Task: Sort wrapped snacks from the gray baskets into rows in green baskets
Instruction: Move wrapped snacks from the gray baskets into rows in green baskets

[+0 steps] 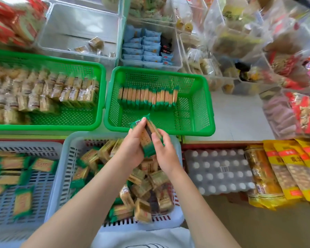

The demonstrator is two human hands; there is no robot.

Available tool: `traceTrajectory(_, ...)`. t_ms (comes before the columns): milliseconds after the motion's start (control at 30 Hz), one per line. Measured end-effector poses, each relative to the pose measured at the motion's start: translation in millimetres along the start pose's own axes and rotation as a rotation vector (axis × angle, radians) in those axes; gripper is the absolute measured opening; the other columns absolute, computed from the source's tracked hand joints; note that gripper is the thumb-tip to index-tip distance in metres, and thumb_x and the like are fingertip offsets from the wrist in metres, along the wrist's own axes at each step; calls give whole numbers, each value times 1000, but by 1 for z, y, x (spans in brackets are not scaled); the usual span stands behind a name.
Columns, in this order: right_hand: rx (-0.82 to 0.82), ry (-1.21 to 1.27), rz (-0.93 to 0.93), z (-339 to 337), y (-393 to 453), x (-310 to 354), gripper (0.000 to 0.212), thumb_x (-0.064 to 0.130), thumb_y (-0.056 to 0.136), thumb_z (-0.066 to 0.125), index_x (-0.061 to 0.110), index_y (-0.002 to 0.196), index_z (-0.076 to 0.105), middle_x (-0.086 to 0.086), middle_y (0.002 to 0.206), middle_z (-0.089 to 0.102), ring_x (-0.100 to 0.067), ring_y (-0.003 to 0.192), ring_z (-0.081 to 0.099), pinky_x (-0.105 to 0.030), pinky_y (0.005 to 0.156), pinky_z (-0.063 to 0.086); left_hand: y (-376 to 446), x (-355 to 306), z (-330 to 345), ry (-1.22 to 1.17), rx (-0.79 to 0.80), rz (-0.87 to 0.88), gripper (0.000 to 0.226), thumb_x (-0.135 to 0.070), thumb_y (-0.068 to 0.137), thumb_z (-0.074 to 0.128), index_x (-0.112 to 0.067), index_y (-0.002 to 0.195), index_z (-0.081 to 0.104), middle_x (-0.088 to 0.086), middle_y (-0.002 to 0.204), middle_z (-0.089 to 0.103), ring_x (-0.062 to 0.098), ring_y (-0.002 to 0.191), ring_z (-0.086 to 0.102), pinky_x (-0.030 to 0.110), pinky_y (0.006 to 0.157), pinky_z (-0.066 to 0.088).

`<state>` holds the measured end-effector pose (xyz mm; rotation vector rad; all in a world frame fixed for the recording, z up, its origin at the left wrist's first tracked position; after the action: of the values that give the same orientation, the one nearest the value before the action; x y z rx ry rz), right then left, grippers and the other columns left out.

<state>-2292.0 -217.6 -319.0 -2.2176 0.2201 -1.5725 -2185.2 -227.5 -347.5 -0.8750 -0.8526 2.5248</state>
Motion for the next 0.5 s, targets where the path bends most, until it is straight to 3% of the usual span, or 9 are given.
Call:
traceTrajectory(133, -44, -30, 10, -34, 15, -5, 46, 47, 103, 46, 19, 139, 47, 1, 126, 61, -9, 109, 58, -14, 80, 44, 22, 23, 26, 67, -40, -34, 83, -59, 79, 73, -11, 141, 46, 23, 134, 61, 34, 104, 71, 40, 68, 60)
traceTrajectory(233, 49, -79, 77, -56, 28, -12, 41, 45, 100, 52, 19, 131, 53, -1, 119, 63, -15, 107, 60, -25, 80, 47, 39, 21, 39, 281, -88, -49, 103, -74, 58, 76, -16, 138, 48, 18, 130, 63, 31, 102, 71, 44, 78, 60)
traceTrajectory(300, 23, -21, 91, -73, 39, -12, 43, 54, 91, 60, 20, 119, 60, -1, 108, 68, -16, 96, 64, -33, 80, 50, 53, 15, 49, 502, -108, -41, 109, -87, 58, 67, -16, 139, 49, 12, 131, 63, 29, 110, 67, 47, 94, 55)
traceTrajectory(367, -79, 56, 104, -92, 56, -12, 50, 59, 80, 64, 20, 111, 63, 1, 96, 68, -15, 80, 63, -35, 71, 50, 61, 2, 58, 759, -151, 80, 78, -79, 85, 46, -19, 133, 54, 4, 123, 65, 23, 109, 62, 41, 94, 49)
traceTrajectory(433, -207, 129, 117, -116, 78, -12, 42, 52, 85, 67, 20, 110, 59, -2, 95, 66, -15, 70, 60, -30, 59, 47, 72, -16, 53, 1142, -230, 266, 58, -65, 98, 37, -22, 132, 56, -3, 120, 65, 19, 110, 59, 38, 93, 43)
traceTrajectory(500, -333, 168, 143, -142, 104, -13, 28, 43, 90, 67, 23, 106, 54, -5, 95, 64, -16, 64, 56, -27, 51, 47, 82, -24, 31, 1550, -278, 316, 53, -68, 95, 40, -28, 121, 63, -5, 111, 69, 19, 110, 61, 41, 105, 38)
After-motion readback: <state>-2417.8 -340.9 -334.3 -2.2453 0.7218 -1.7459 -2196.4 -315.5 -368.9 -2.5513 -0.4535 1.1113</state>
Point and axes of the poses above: each hand's wrist, its own y-axis towards the middle knuckle, its own z-axis out of the palm, x = y × z, the point moved 5 cm from there along y, towards the middle knuckle
